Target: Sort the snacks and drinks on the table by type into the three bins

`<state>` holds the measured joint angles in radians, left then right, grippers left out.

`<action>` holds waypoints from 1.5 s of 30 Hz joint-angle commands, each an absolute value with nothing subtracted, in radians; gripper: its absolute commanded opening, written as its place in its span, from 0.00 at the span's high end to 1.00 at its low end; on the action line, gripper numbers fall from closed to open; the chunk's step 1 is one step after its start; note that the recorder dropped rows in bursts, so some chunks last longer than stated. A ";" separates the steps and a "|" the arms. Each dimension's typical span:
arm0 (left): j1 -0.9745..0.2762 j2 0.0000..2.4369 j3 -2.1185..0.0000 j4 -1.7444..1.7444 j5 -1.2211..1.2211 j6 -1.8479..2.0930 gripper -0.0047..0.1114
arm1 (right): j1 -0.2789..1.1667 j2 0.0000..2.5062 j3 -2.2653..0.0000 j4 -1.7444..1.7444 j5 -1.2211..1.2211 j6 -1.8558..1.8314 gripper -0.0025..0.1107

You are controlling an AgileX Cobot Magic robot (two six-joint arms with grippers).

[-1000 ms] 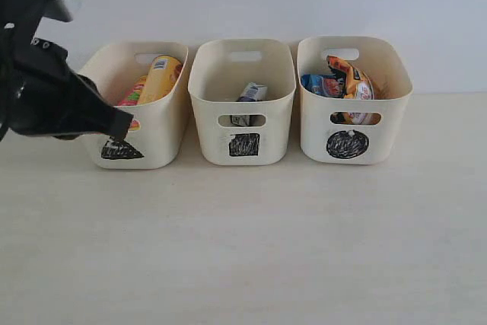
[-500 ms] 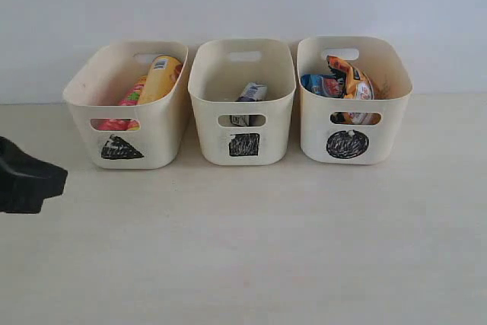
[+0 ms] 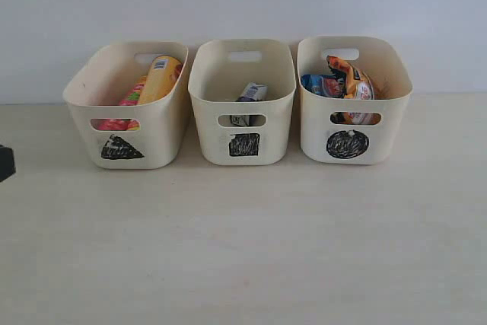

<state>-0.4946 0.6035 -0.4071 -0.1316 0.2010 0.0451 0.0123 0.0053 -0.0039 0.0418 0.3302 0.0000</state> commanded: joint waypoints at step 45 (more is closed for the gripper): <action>0.054 0.000 0.000 -0.085 0.281 0.029 0.93 | 0.009 0.000 0.000 0.043 0.327 0.000 0.98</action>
<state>0.0506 0.0037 -0.0041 -0.0898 0.2547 0.0410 0.0123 0.0053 -0.0039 0.0418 0.3302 0.0000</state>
